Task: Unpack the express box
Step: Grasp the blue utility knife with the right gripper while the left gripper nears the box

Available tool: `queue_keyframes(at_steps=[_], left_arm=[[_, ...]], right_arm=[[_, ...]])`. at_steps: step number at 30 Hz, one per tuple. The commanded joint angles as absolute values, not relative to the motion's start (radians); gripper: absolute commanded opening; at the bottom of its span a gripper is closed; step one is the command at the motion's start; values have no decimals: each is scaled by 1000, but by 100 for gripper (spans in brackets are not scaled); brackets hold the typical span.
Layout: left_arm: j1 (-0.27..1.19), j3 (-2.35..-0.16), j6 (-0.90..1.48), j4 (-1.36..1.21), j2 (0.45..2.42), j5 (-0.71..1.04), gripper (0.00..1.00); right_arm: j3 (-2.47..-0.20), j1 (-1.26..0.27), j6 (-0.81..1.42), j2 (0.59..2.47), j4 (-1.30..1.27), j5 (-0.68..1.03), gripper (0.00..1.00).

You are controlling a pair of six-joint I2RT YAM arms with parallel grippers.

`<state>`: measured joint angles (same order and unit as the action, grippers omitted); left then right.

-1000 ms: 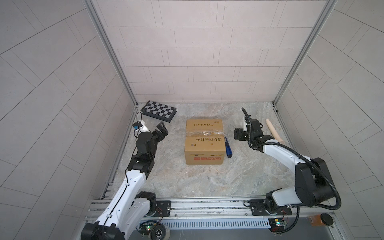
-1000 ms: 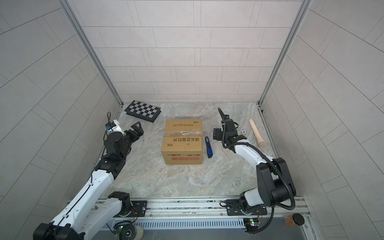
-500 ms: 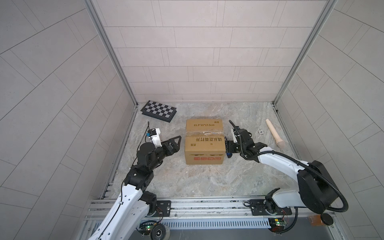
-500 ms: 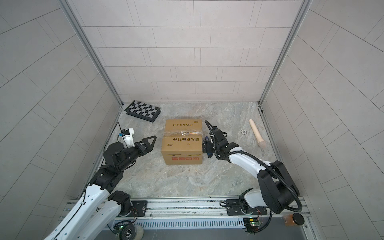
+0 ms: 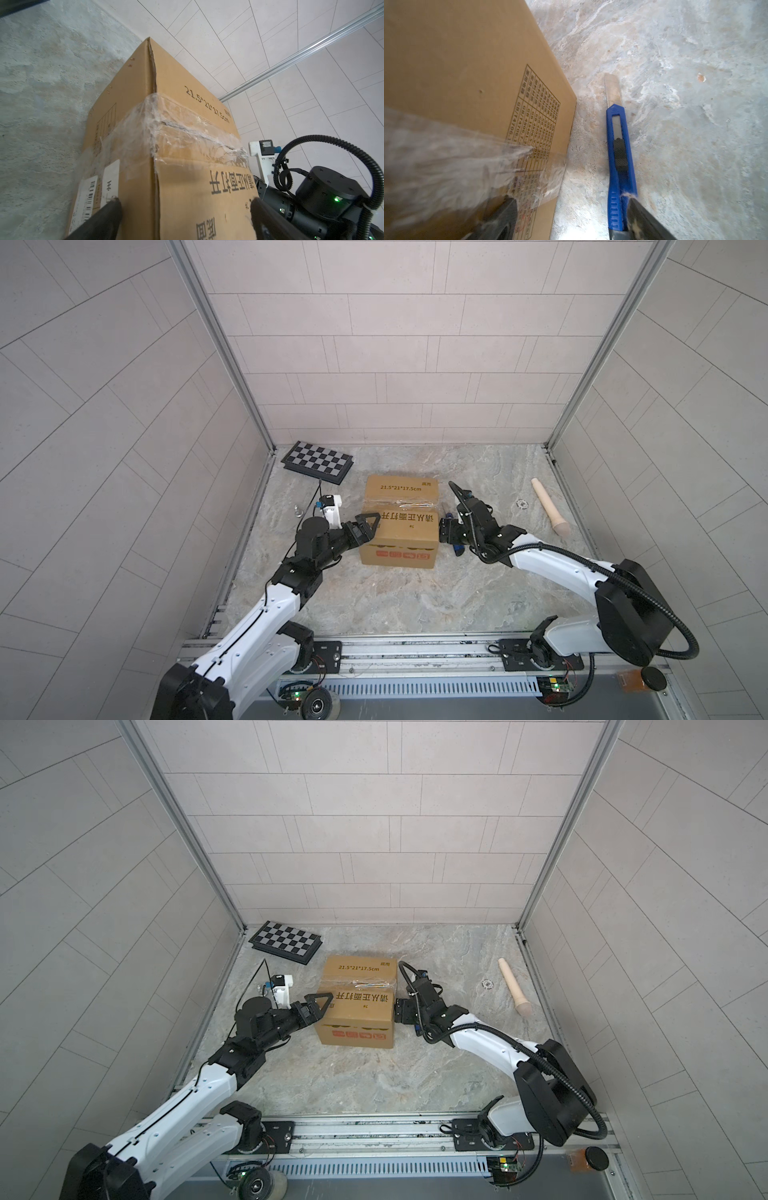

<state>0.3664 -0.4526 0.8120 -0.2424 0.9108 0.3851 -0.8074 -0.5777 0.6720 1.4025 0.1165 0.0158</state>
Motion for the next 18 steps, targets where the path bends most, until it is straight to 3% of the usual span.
queue_keyframes(at_steps=[1,10,18], left_arm=[[376,-501,793,-324,971,419,100],[342,-624,737,-351,1154,399,100],[252,-633,631,-165,1026,271,100]], right_arm=[[-847,-597,723,1447,49,24,85],[-1020,-579,656,1575,142,-26,85],[-899,-545,636,1506,253,-103,86]])
